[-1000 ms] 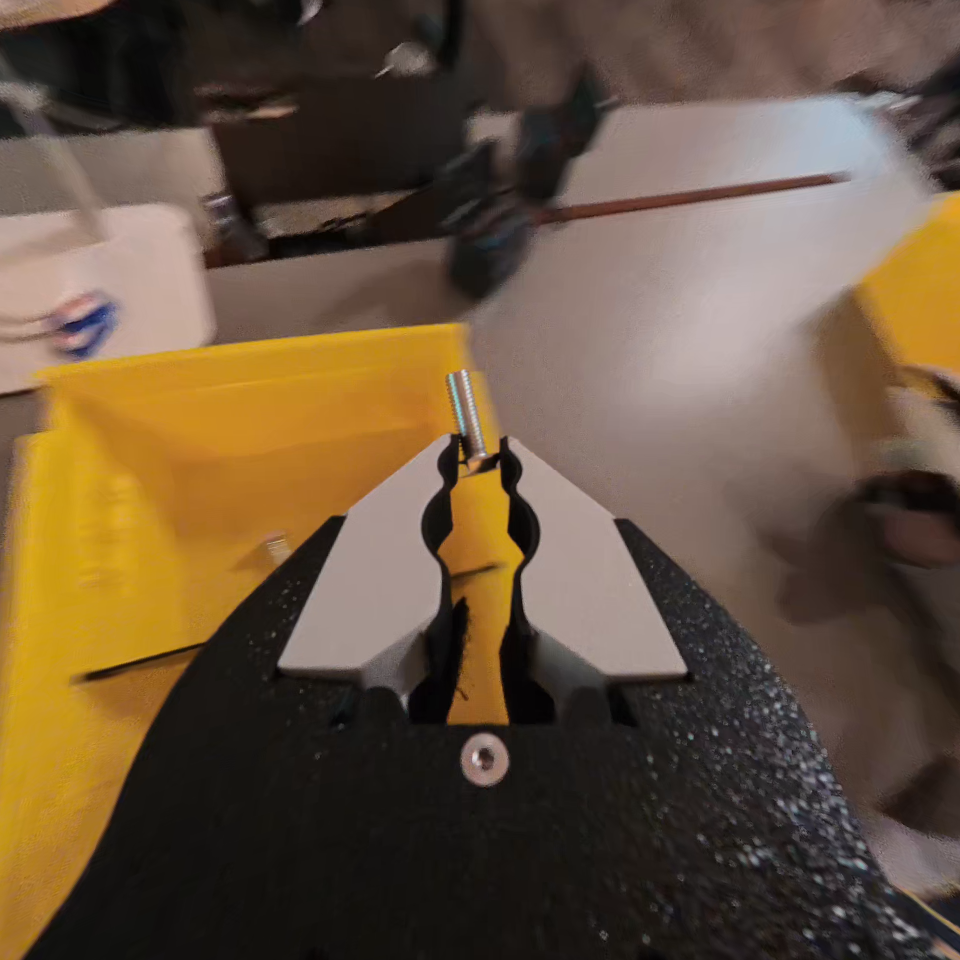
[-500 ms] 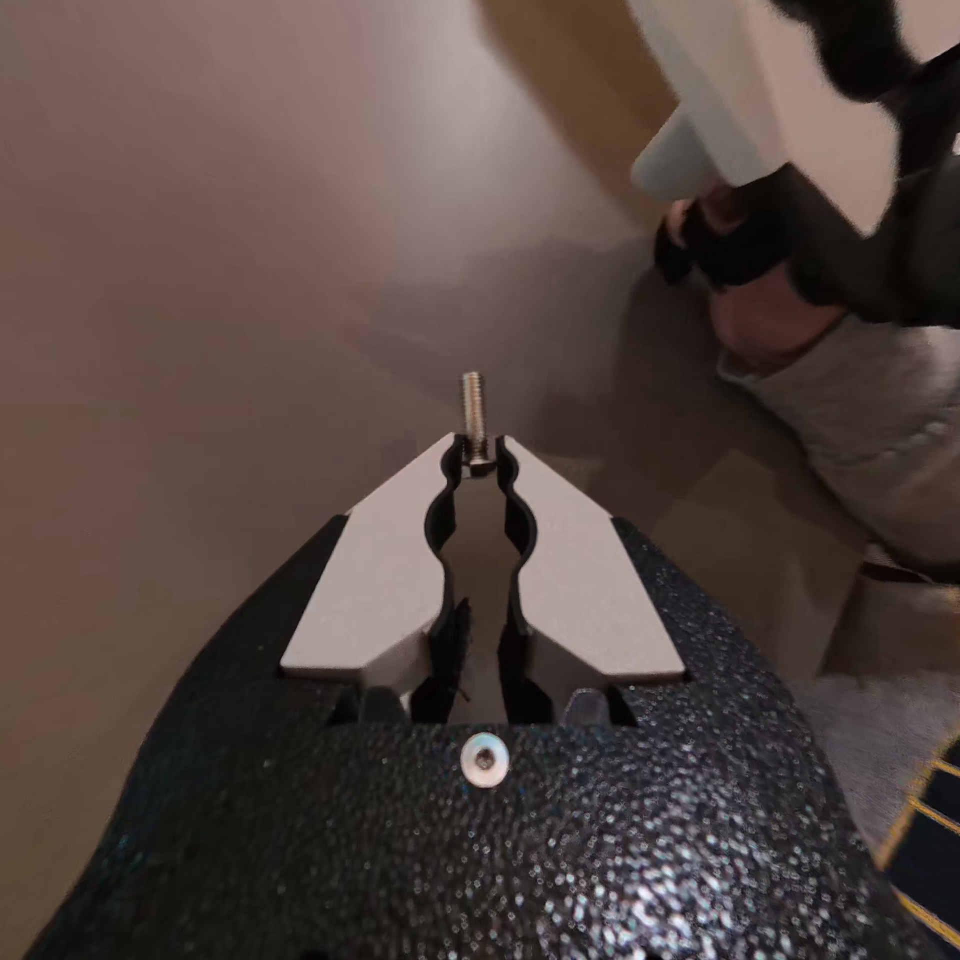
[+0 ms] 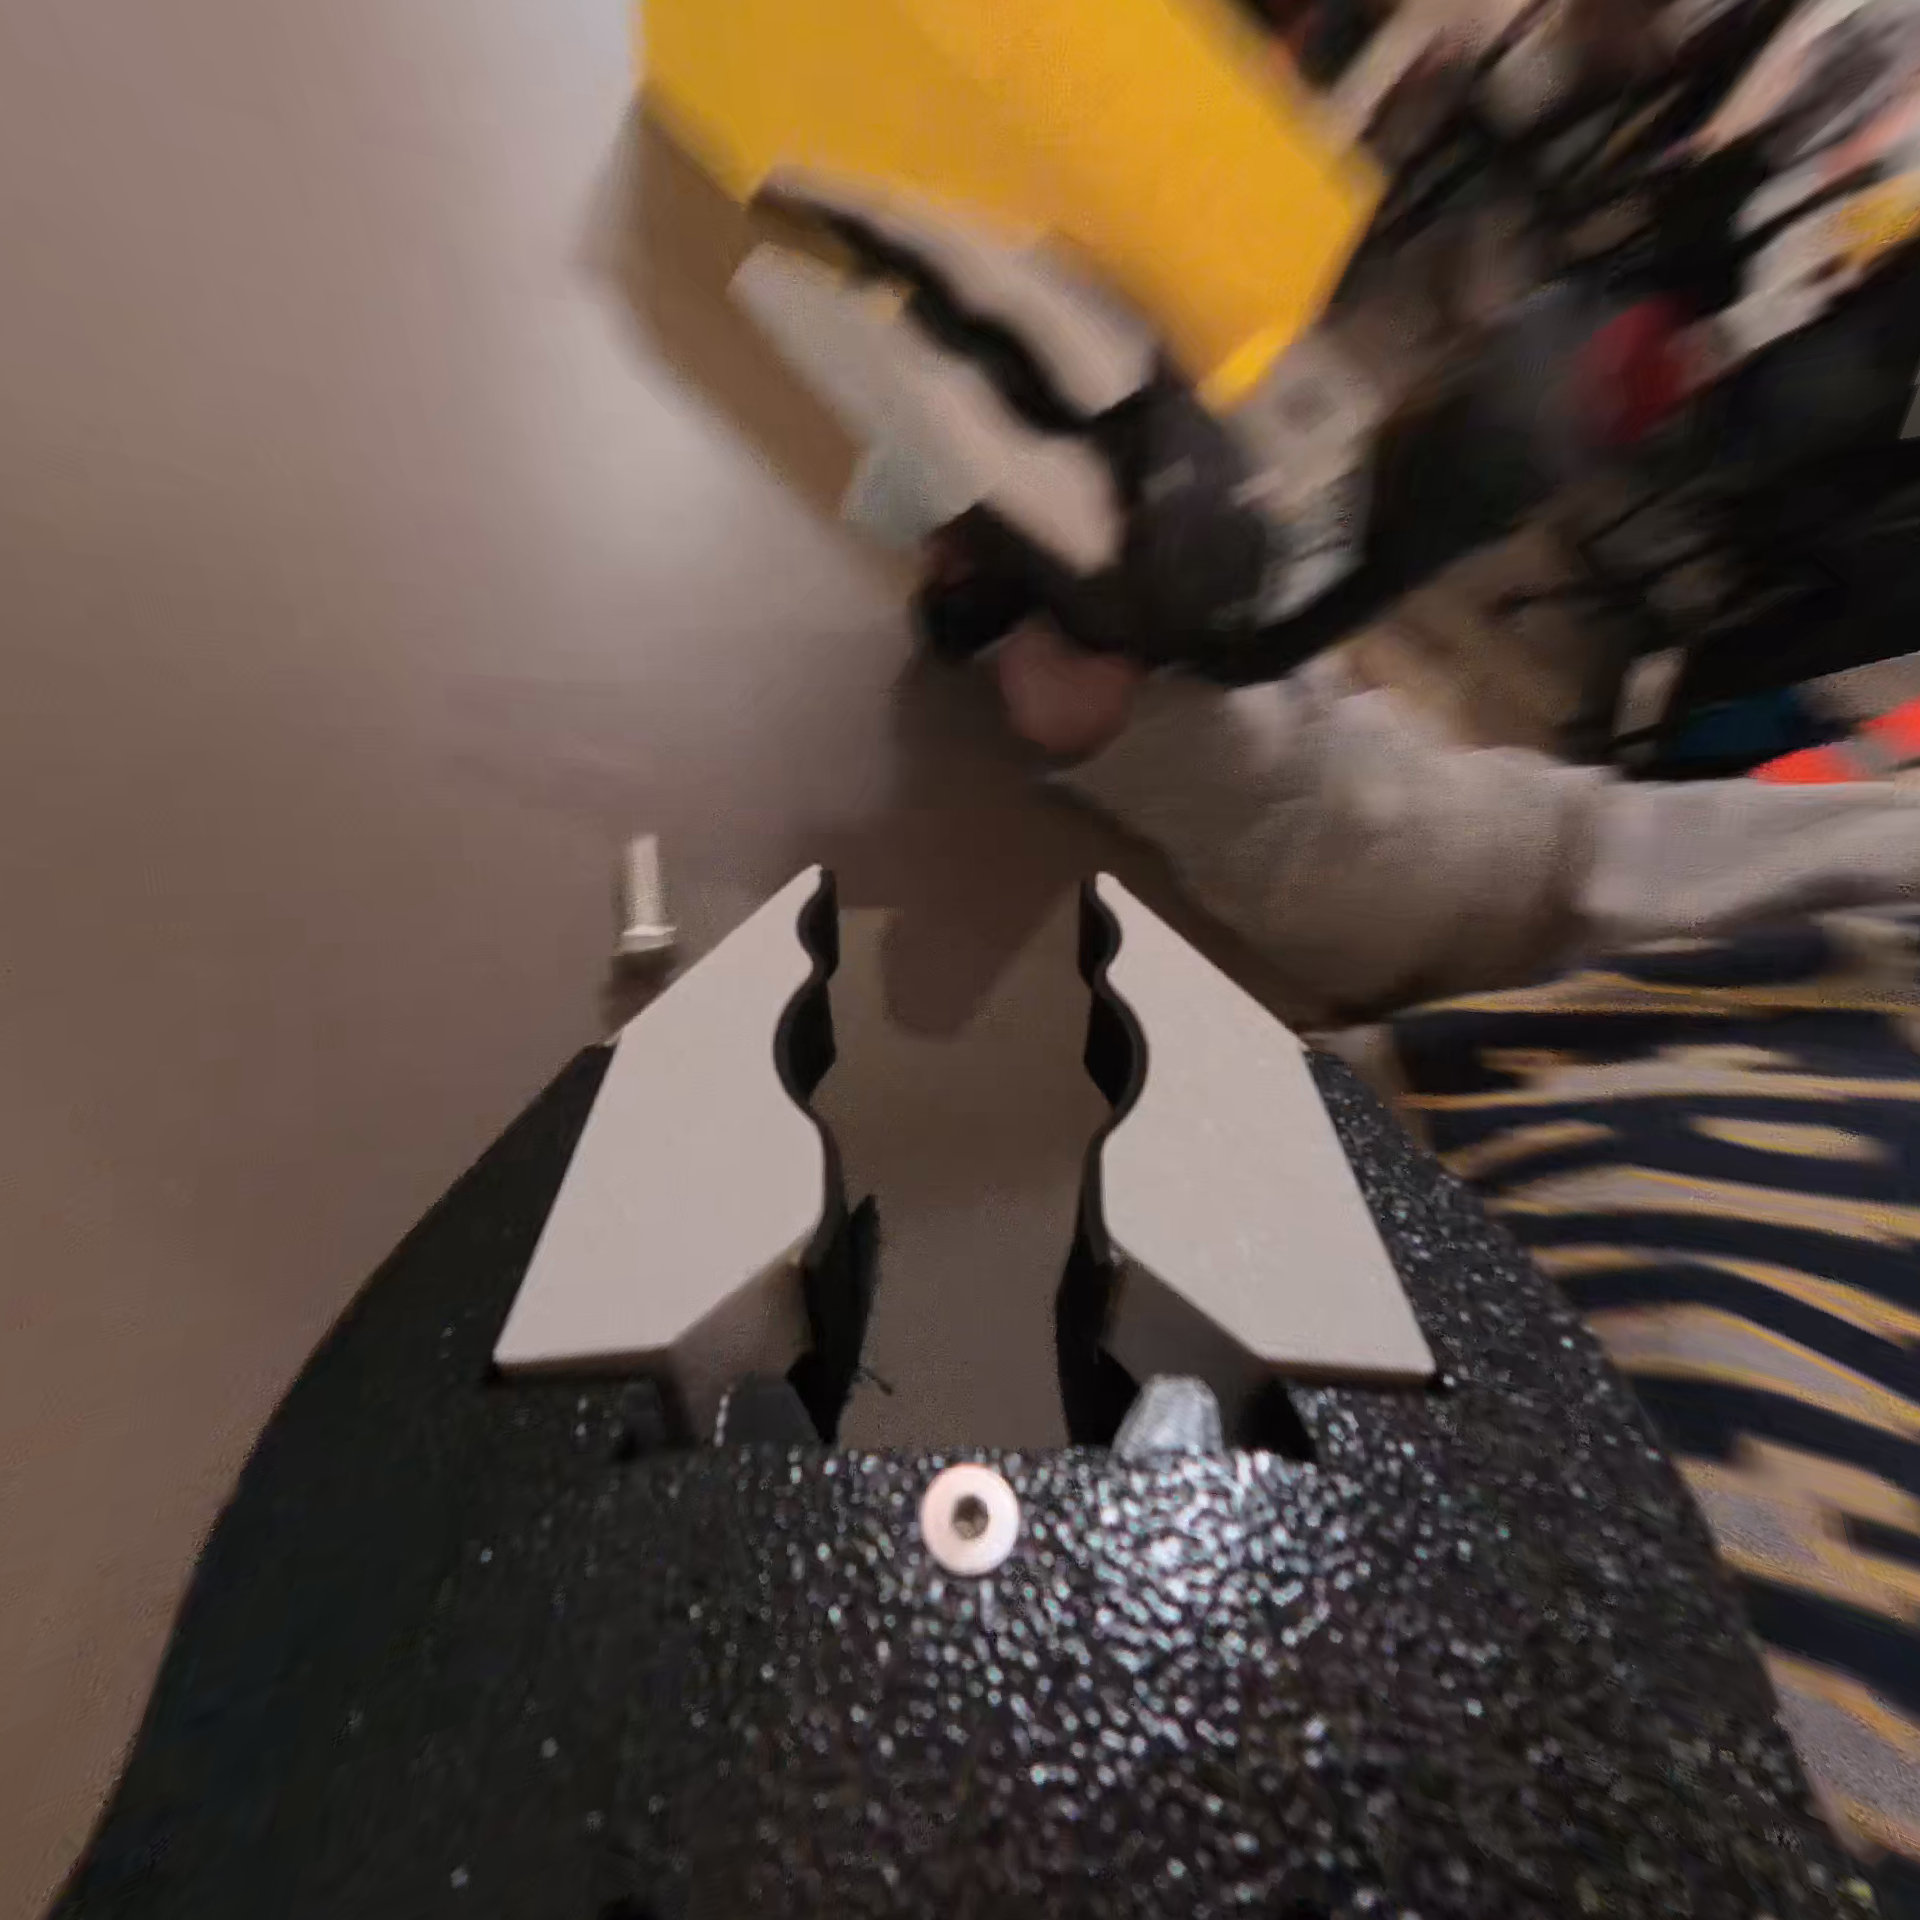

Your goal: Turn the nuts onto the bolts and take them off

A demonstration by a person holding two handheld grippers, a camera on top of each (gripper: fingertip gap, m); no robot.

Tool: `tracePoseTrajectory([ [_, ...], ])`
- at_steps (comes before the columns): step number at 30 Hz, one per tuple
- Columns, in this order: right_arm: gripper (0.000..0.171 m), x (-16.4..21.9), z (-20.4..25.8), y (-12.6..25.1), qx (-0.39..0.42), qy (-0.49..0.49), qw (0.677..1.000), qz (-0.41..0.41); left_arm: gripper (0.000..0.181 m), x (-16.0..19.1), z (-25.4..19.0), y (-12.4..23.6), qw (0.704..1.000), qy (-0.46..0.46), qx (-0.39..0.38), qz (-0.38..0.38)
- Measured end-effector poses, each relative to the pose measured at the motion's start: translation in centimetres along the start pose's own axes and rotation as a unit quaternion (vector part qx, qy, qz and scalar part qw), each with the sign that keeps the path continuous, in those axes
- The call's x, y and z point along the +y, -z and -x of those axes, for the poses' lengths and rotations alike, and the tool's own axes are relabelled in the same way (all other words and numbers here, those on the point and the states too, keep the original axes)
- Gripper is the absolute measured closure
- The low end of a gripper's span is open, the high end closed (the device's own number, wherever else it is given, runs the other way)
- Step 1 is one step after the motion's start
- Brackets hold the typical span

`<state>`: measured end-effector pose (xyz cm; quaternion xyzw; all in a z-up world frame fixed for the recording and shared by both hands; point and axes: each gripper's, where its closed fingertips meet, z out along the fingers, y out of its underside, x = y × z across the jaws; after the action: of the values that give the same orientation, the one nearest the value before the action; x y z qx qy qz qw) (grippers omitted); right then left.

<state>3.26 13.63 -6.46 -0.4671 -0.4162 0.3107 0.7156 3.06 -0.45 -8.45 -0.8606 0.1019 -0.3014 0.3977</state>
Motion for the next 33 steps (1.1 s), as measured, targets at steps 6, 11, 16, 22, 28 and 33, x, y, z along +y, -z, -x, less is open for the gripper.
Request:
tracePoseTrajectory([
  [6, 0.156, -0.1, 0.2, -0.1, -0.005, -0.004, 1.000, -0.003, 0.138, -1.0, 4.3, 15.9, 0.976, 0.048, -0.136, -0.161],
  [11, 0.156, 0.1, 0.5, -0.2, -0.010, -0.001, 1.000, 0.002, 0.147, 6.4, 12.6, 25.0, 0.943, 0.118, -0.273, -0.152],
  [16, 0.156, 0.1, 0.5, -0.2, -0.010, -0.001, 1.000, 0.002, 0.146, 14.6, 17.3, 26.6, 0.929, 0.129, -0.347, 0.020],
  [22, 0.156, 0.1, 0.4, -0.2, -0.010, -0.001, 1.000, 0.002, 0.146, 16.7, 18.8, 26.2, 0.924, 0.094, -0.354, 0.112],
  [28, 0.156, 0.1, 0.5, -0.1, -0.012, 0.000, 1.000, 0.002, 0.143, 18.4, 19.6, 26.2, 0.910, 0.097, -0.354, 0.190],
  [33, 0.156, 0.1, 0.4, -0.1, -0.014, -0.001, 1.000, 0.002, 0.146, 19.2, 20.0, 25.9, 0.905, 0.094, -0.347, 0.227],
])
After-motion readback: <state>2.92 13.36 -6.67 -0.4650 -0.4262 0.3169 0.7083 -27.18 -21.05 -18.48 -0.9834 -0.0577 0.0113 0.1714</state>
